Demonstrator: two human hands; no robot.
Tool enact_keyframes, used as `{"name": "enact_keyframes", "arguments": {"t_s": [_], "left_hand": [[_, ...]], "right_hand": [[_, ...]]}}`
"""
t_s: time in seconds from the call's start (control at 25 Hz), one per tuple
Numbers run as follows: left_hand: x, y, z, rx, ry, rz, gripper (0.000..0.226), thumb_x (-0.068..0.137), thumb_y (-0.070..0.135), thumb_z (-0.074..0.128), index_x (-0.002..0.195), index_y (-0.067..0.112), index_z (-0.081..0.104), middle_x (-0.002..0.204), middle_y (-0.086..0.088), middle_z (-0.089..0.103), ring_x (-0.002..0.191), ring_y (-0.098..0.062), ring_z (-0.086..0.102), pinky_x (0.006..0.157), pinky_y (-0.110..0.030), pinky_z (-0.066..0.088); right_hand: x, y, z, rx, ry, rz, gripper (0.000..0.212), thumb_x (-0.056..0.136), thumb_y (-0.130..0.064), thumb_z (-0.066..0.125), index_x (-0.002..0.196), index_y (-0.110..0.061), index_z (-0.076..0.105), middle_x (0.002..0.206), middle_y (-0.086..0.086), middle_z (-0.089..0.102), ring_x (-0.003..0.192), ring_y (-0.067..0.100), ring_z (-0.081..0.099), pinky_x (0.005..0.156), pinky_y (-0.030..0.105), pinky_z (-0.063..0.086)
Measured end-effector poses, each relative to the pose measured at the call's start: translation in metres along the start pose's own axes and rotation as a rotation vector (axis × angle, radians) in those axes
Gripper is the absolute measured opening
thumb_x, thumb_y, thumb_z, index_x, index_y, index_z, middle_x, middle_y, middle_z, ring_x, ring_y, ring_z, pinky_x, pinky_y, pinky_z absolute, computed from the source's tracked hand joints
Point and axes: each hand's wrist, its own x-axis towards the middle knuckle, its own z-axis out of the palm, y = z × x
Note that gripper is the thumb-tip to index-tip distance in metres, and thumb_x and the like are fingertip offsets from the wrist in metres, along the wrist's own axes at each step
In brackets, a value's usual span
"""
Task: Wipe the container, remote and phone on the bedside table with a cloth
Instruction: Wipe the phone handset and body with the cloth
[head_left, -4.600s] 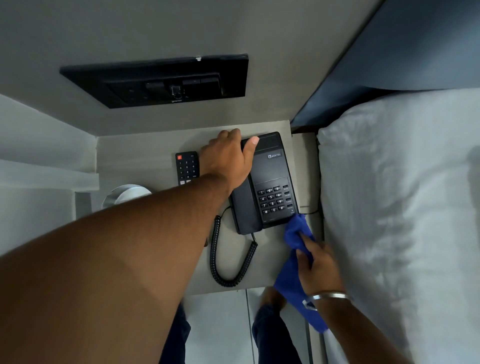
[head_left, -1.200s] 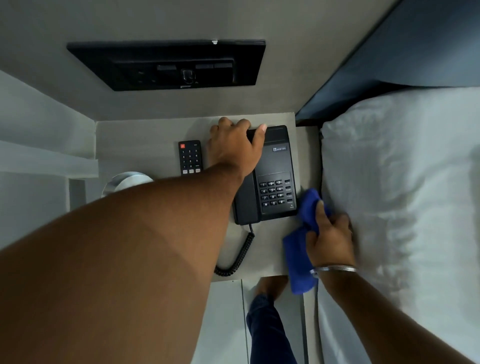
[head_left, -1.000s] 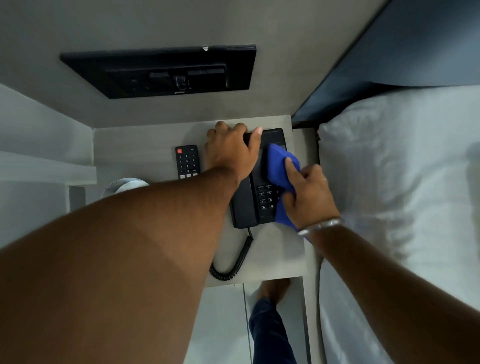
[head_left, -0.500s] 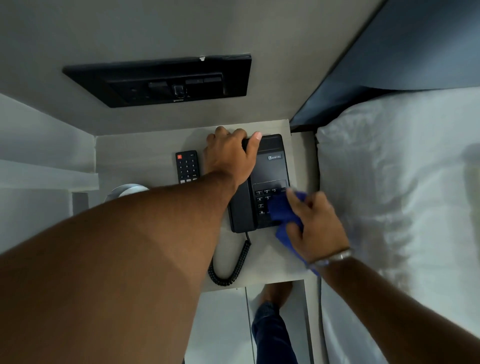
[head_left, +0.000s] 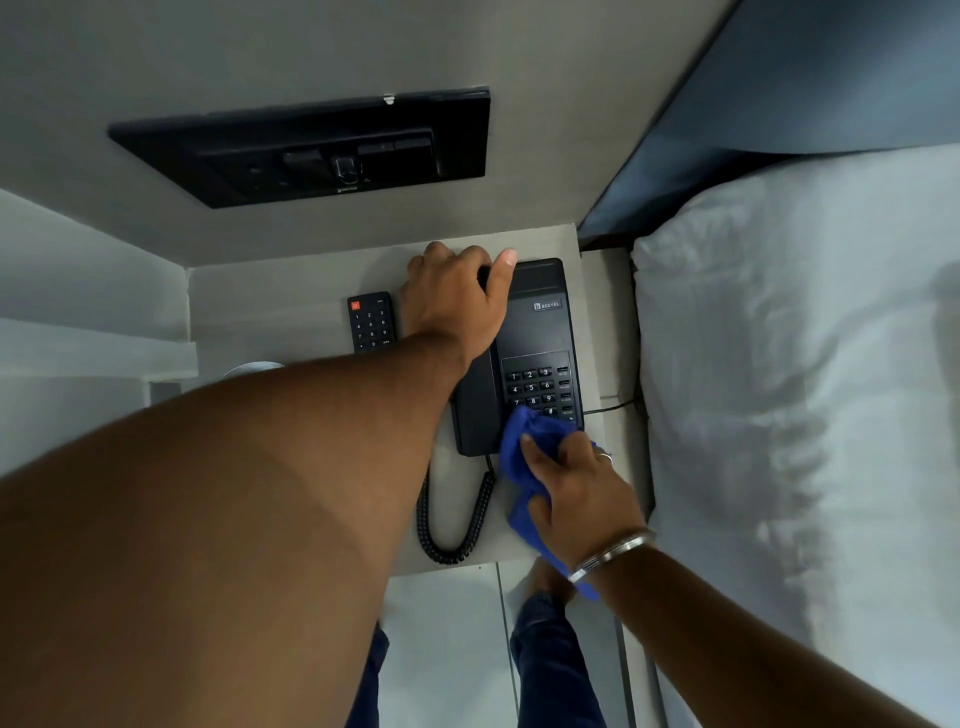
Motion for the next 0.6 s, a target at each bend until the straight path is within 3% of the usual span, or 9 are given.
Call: {"name": "enact_keyframes", "arguments": {"t_s": [0.16,0.28,0.36,0.48,0.6], "left_hand": [[0.0,-0.001,0.001,0.004,0.016,0.02,0.064,0.095,0.062,0.026,0.103,0.018,0.071,0.104,-0.017,0.062,0.1,-0.035,0.056,0.075,-0.04,0.048],[-0.001,0.0,0.001,0.001,0.017,0.021,0.068,0.093,0.064,0.022,0.104,0.018,0.071,0.104,-0.017,0.062,0.1,-0.035,0.056,0.076,-0.041,0.048],[-0.001,0.0,0.001,-0.014,0.011,0.021,0.069,0.092,0.066,0.021,0.104,0.019,0.071,0.104,-0.017,0.062,0.101,-0.036,0.056,0.078,-0.042,0.05],[-0.001,-0.001,0.001,-0.028,0.022,0.012,0.072,0.089,0.068,0.019,0.103,0.02,0.071,0.104,-0.016,0.062,0.102,-0.035,0.056,0.078,-0.044,0.052],[0.0,-0.001,0.003,-0.02,0.03,0.006,0.074,0.088,0.07,0.017,0.1,0.021,0.071,0.104,-0.015,0.063,0.101,-0.034,0.056,0.076,-0.043,0.052]], "right_hand": [[0.023,0.006,-0.02,-0.043,0.22,-0.007,0.062,0.077,-0.032,0.059,0.135,-0.032,0.038,0.105,0.01,0.043,0.088,0.026,0.051,0.058,0.035,0.054],[0.047,0.007,-0.034,-0.088,0.11,-0.096,0.059,0.083,-0.031,0.054,0.139,-0.036,0.038,0.115,0.013,0.044,0.098,0.031,0.05,0.071,0.039,0.054],[0.045,0.021,-0.033,-0.098,0.054,-0.043,0.058,0.085,-0.036,0.05,0.141,-0.041,0.033,0.122,0.012,0.042,0.103,0.032,0.049,0.075,0.041,0.054],[0.032,0.03,-0.028,-0.032,0.164,0.172,0.058,0.082,-0.037,0.052,0.138,-0.04,0.036,0.118,0.014,0.043,0.096,0.034,0.052,0.071,0.042,0.055],[0.034,0.005,-0.021,0.039,0.269,0.064,0.053,0.078,-0.034,0.053,0.131,-0.03,0.047,0.107,0.013,0.046,0.084,0.03,0.052,0.061,0.035,0.051]]}}
